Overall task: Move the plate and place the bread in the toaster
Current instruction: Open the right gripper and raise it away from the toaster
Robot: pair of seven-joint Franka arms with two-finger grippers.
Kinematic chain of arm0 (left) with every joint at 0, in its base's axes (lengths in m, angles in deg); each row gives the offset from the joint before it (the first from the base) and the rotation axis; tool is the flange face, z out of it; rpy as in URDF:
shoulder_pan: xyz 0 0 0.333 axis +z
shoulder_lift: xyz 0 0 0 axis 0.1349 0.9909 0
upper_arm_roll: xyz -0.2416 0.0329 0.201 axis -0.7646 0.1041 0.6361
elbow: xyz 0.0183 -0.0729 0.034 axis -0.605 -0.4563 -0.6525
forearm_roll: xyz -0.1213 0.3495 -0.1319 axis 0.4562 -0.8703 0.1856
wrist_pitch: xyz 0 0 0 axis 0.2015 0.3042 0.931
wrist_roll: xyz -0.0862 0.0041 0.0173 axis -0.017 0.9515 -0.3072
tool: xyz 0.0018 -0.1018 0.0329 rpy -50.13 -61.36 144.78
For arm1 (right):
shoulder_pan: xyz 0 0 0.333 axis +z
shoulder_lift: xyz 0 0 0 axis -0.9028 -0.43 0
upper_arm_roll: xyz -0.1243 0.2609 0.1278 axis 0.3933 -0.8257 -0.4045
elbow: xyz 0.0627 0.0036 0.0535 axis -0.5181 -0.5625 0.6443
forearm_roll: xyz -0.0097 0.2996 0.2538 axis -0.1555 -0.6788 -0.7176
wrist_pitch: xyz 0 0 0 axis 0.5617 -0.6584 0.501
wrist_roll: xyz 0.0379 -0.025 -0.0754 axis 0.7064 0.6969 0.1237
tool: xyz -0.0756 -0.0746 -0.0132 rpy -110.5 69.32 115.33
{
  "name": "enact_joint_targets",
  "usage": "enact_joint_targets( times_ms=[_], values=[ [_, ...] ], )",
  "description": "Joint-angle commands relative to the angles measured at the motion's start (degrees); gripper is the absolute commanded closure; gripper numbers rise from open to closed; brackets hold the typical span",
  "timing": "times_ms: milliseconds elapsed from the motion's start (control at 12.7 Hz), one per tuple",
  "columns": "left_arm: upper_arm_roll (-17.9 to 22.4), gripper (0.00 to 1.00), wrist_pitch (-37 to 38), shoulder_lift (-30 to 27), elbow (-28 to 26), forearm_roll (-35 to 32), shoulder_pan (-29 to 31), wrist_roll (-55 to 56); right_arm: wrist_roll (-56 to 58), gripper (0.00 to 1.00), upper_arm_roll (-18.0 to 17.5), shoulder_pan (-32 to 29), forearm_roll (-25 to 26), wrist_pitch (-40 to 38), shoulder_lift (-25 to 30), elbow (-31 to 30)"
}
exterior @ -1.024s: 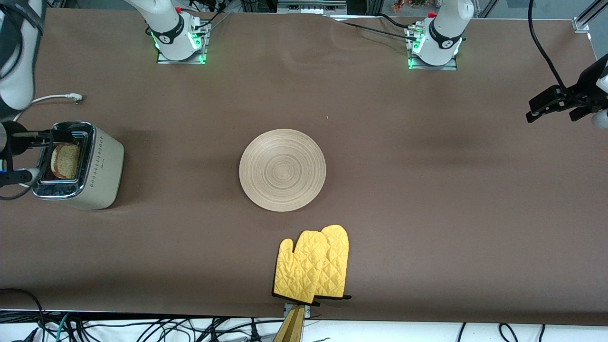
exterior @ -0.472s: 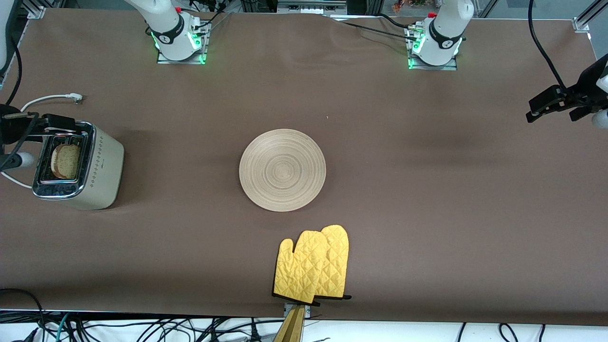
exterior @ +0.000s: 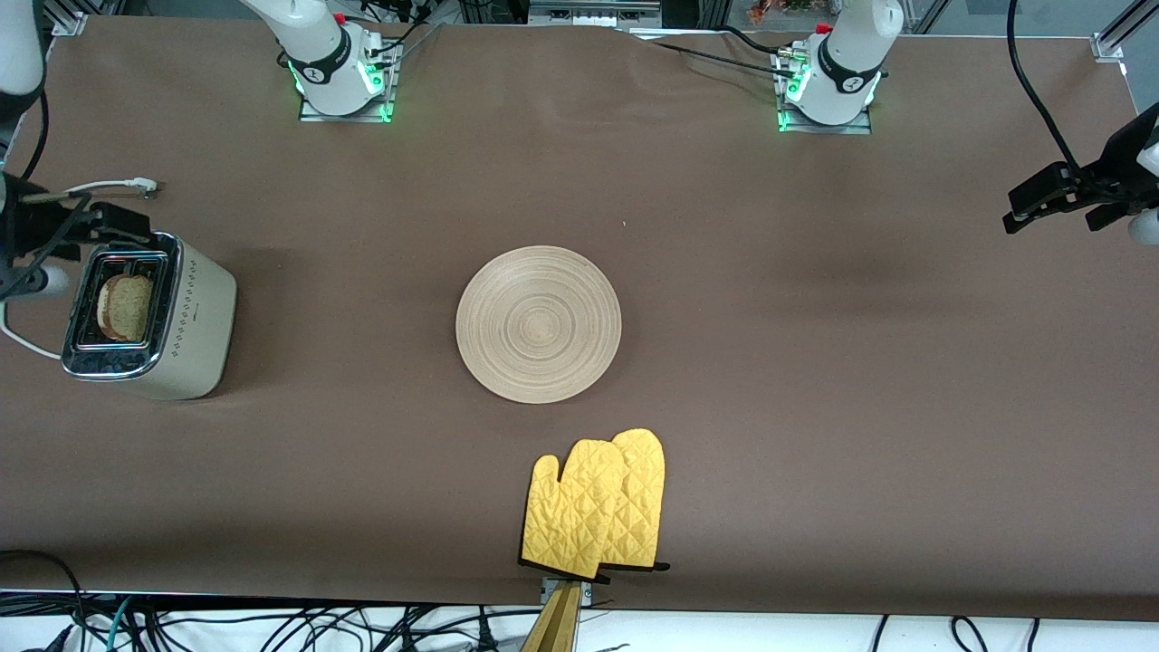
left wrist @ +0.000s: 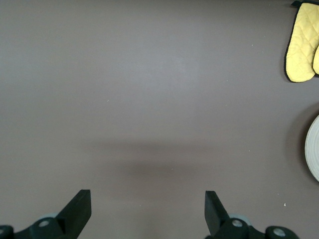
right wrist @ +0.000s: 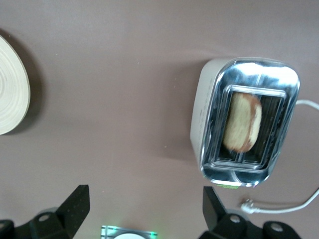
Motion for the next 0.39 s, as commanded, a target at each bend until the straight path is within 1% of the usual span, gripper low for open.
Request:
enact_joint_targets(
  times_ms=[0,79,315],
  values=[
    [-0.09,0.0,0.81,-0.06,0.9,-0.9,0.05,-0.58,-5.13,0.0,-4.54,-4.0,0.4,4.33,6.4,-7.88],
    [-0.09,0.0,0.81,-0.15,0.9,-0.9,0.05,-0.58,-4.43,0.0,-4.54,-4.27,0.14,6.51,6.49,-8.4],
    [-0.09,0.0,0.81,-0.06,0.9,-0.9,0.05,-0.58,-4.42,0.0,-4.8,-3.75,0.31,6.19,7.37,-7.96]
  ],
)
